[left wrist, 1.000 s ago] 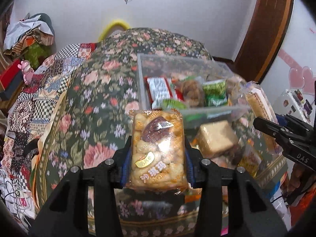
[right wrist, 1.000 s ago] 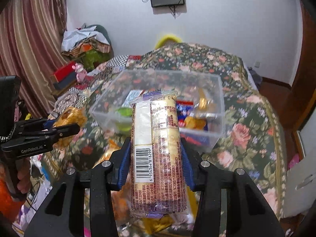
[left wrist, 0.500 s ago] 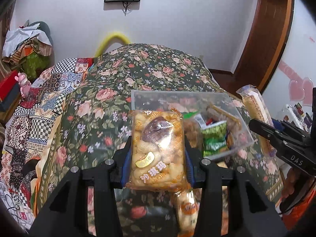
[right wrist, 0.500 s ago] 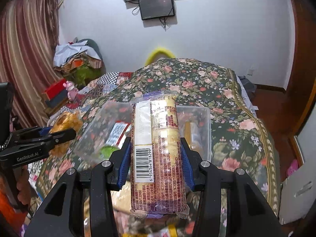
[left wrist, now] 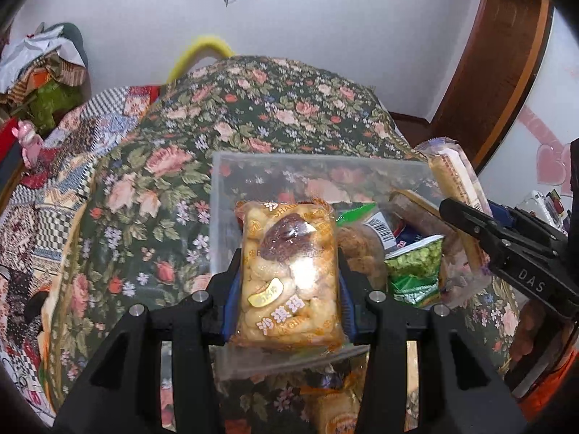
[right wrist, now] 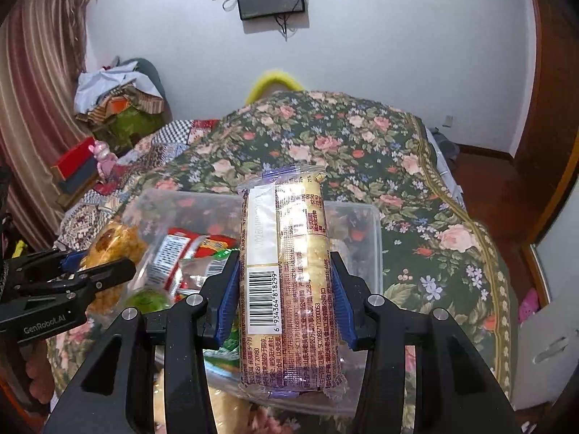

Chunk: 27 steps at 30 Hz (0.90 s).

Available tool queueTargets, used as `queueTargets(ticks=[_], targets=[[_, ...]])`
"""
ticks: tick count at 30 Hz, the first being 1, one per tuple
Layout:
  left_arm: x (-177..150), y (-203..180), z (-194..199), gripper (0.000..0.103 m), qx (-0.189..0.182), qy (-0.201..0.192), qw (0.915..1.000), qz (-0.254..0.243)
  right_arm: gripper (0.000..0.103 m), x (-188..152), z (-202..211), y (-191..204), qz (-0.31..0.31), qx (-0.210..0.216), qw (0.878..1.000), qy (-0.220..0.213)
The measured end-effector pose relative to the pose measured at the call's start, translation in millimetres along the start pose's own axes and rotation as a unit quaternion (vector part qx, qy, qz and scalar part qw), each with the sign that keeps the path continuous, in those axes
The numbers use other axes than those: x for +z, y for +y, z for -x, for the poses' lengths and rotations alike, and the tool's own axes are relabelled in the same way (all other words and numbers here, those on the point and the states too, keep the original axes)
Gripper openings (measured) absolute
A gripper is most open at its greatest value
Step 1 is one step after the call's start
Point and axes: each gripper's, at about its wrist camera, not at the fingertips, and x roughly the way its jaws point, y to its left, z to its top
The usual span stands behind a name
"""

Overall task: Organize snacks
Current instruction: 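Carry cracker packet over box with left tool while right tool carries wafer roll, then release cracker packet into box with left tool while right tool releases wafer roll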

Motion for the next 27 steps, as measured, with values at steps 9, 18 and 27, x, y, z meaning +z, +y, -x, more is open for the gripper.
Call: queueTargets(ticks=[9,18,27], targets=[[1,1,-18,0.045,-0.001,0.011,0.9999,0.009,0.043,-4,-12,-5,-0.014,0.006,1.0,0.015],[3,0,3,0.049,-0.005,-0.004,0.9998,0.018,0.056,-4,11,5,0.008,0.006,1.0,0.003],[-12,-15,45,0.056,0.008,-0.024,0.9997,-0.004,0.059,-19,49,8,0.0,0.017,1.0,0.001]])
